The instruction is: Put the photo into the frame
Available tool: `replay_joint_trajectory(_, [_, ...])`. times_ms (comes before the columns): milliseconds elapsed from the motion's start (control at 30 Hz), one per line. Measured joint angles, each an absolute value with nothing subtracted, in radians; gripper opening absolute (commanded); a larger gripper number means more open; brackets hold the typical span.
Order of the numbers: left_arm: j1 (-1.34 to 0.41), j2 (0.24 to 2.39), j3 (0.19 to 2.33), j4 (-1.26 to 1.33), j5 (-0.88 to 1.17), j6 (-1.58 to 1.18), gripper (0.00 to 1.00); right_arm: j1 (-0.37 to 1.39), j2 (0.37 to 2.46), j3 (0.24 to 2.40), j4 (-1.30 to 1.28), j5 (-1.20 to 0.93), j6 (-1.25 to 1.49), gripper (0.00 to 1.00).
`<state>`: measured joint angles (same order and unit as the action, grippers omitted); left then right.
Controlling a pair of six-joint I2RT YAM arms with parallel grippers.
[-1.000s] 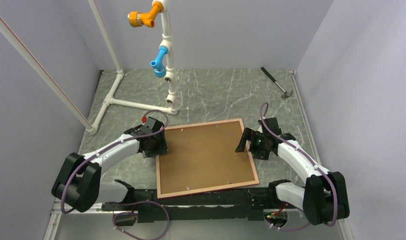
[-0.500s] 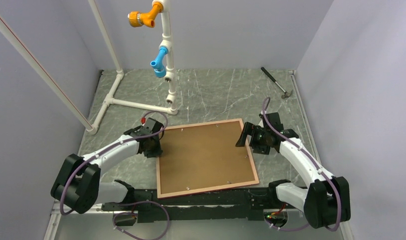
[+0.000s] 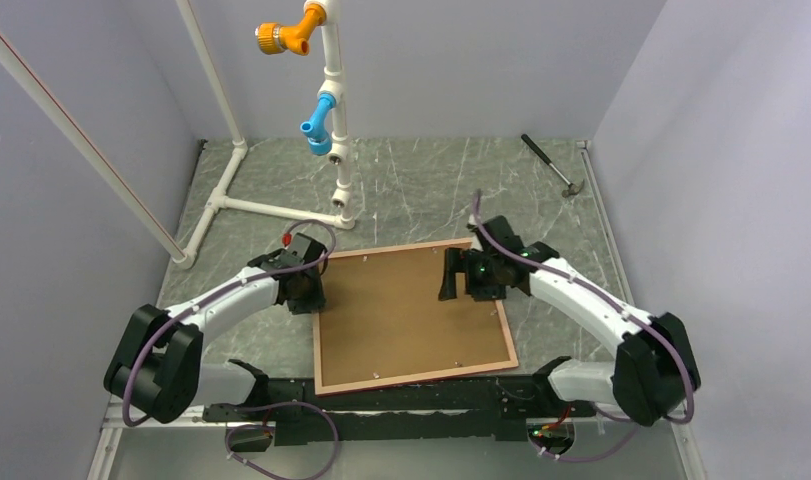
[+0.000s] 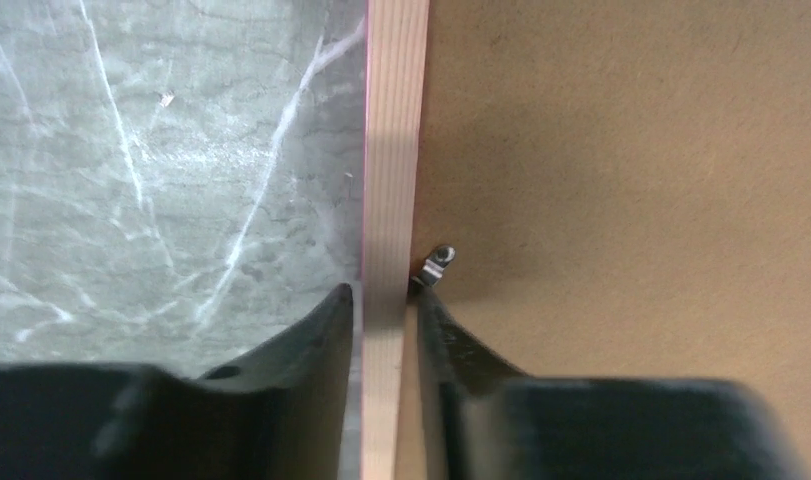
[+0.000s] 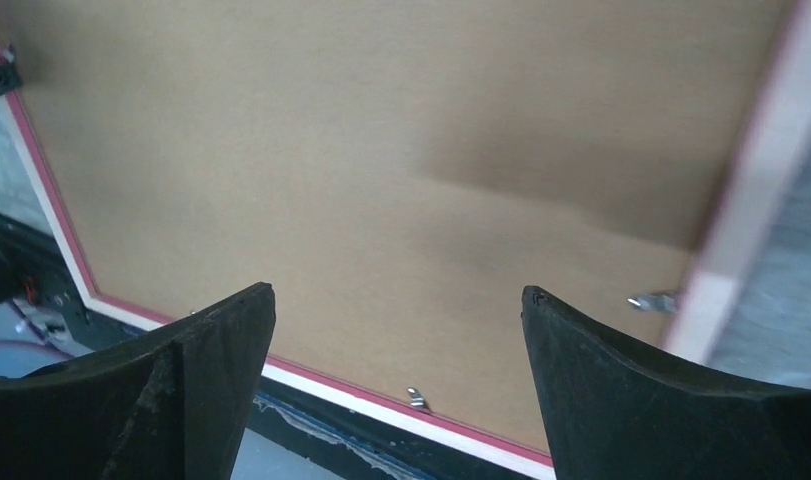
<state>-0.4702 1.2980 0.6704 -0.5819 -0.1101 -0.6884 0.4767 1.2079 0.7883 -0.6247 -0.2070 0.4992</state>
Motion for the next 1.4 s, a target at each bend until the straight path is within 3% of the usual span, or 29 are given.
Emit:
replay_joint_trajectory(67, [-0.468, 1.287, 0.663, -0.575, -0.106, -0.684, 0.60, 0.543, 1.260, 0.817, -0.612, -0.207, 0.508, 0.92])
replay_joint_trajectory(133, [-0.464, 1.267, 0.654, -0.575, -0.096, -0.685, 0.65, 0.607, 1.321, 0.857, -0.587, -0.207, 0.517, 0.91])
replay_joint_trajectory(400, [-0.338, 1.081, 0.615, -0.561, 0.015, -0.681, 0.65, 0.807, 1.575, 1.069, -0.488, -0.214, 0.535, 0.81])
replay_joint_trajectory(600, [-0.250, 0.997, 0.566, -0.564, 0.071, -0.681, 0.66, 0.910, 1.760, 1.215, -0.429, -0.238, 0.549, 0.67])
replay_joint_trajectory(933, [-0.232, 1.011, 0.562, -0.573, 0.083, -0.633, 0.65, 1.009, 2.050, 1.495, -0.421, -0.271, 0.566, 0.33])
replay_joint_trajectory(1133, [-0.232, 1.047, 0.562, -0.557, 0.095, -0.613, 0.63, 1.026, 2.128, 1.575, -0.429, -0.268, 0.581, 0.01])
replay_joint_trajectory(1400, [-0.296, 1.163, 0.587, -0.540, 0.081, -0.605, 0.58, 1.029, 2.162, 1.603, -0.476, -0.219, 0.619, 0.00])
